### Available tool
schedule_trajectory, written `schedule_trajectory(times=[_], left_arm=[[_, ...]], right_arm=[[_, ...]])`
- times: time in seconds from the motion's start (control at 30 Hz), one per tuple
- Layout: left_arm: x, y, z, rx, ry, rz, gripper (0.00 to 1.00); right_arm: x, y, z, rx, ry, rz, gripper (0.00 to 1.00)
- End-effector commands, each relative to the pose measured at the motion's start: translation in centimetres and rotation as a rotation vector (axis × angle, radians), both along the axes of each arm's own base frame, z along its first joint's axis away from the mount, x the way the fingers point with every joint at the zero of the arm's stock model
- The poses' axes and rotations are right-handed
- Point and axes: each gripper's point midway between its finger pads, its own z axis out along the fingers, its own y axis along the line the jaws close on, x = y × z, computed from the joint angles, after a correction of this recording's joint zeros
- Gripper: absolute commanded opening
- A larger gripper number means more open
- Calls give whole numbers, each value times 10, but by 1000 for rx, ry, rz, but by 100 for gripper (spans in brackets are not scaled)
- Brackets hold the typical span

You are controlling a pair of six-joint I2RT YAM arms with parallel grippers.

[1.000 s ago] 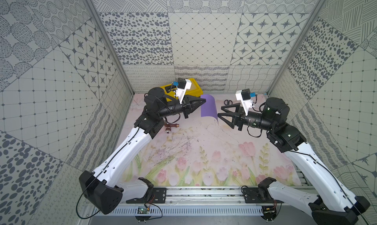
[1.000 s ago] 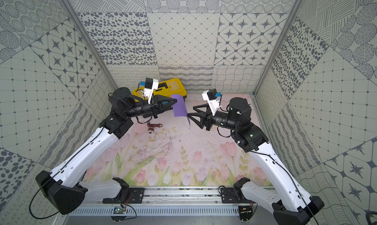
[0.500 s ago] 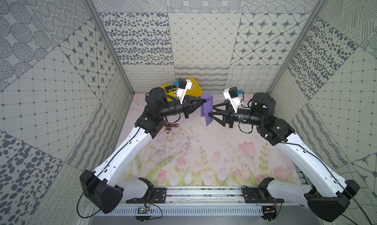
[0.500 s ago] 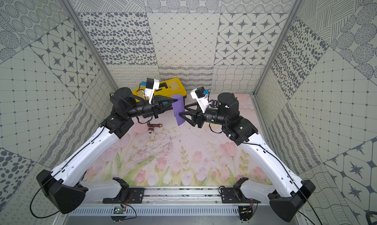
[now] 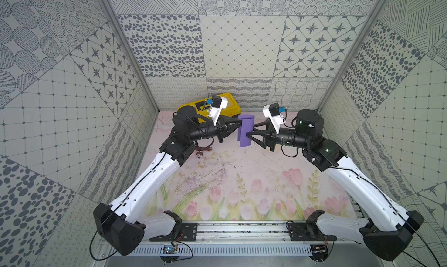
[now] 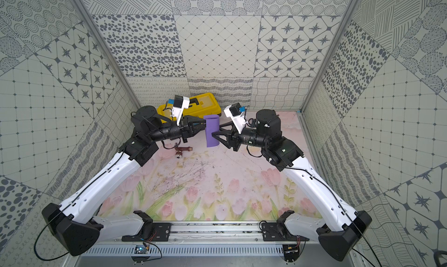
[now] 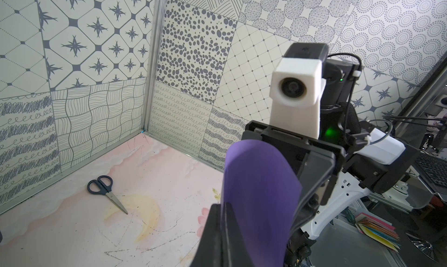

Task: Fold the square paper along the opposite sides
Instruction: Fold the paper.

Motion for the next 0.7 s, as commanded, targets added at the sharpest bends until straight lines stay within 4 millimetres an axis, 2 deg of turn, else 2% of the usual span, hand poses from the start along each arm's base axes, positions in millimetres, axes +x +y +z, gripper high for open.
schedule_trajectory(times=[0.0, 0.67], left_arm=[[-9, 0, 12, -24, -41, -36, 0], [-13, -2, 10, -31, -35, -62, 0]], right_arm=[[-1, 4, 15, 28, -50, 15, 44], [0, 7, 13, 25, -50, 22, 40]])
